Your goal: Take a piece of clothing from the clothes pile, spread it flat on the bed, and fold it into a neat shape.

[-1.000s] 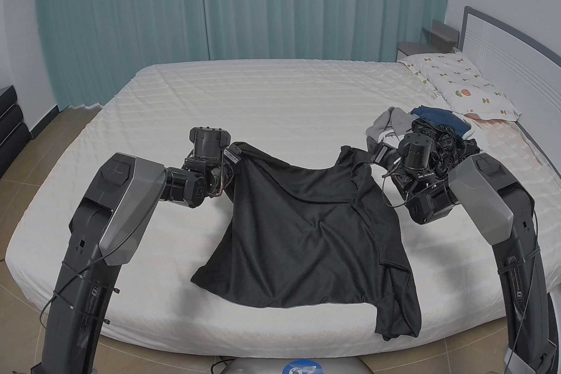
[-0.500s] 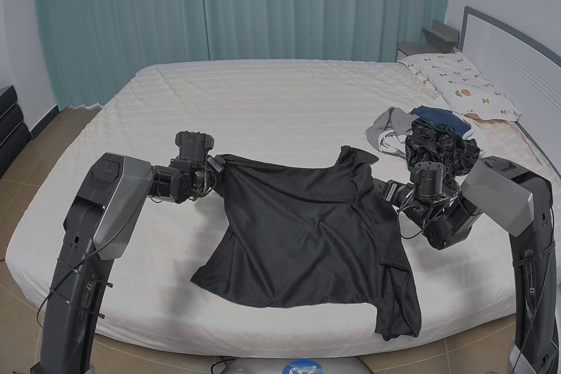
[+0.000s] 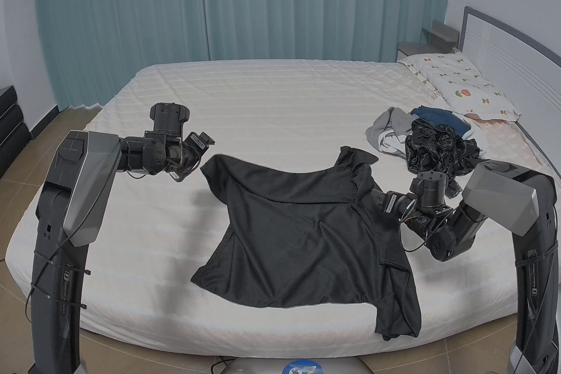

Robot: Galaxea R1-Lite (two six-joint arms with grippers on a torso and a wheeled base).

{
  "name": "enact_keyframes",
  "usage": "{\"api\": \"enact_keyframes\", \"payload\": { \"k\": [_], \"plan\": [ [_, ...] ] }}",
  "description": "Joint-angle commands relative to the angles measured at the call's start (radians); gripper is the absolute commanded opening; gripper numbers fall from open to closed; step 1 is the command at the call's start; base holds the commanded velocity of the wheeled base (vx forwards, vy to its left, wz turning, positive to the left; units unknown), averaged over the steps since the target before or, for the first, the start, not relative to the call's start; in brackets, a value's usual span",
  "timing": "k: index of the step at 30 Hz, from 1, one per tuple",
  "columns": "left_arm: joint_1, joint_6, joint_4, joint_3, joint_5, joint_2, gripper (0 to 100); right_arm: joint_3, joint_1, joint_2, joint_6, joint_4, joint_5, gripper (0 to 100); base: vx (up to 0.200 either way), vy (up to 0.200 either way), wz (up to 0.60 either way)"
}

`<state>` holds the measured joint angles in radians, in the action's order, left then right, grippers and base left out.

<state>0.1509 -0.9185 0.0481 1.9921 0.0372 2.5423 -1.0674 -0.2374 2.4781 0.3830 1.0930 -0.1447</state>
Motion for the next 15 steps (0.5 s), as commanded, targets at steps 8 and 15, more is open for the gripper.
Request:
{"api": "enact_keyframes", "payload": {
  "k": [8, 15],
  "plan": [
    [-0.034, -0.023, 0.173, -0.035, 0.132, -0.045, 100, -0.207, -0.063, 0.079, -0.013, -0.131, -0.018, 100, 0.0, 0.0, 0.0],
    [-0.042, -0.037, -0.094, -0.415, 0.147, -0.195, 100, -0.368, -0.086, 0.13, -0.033, -0.278, -0.03, 100, 0.0, 0.0, 0.0]
  ]
}}
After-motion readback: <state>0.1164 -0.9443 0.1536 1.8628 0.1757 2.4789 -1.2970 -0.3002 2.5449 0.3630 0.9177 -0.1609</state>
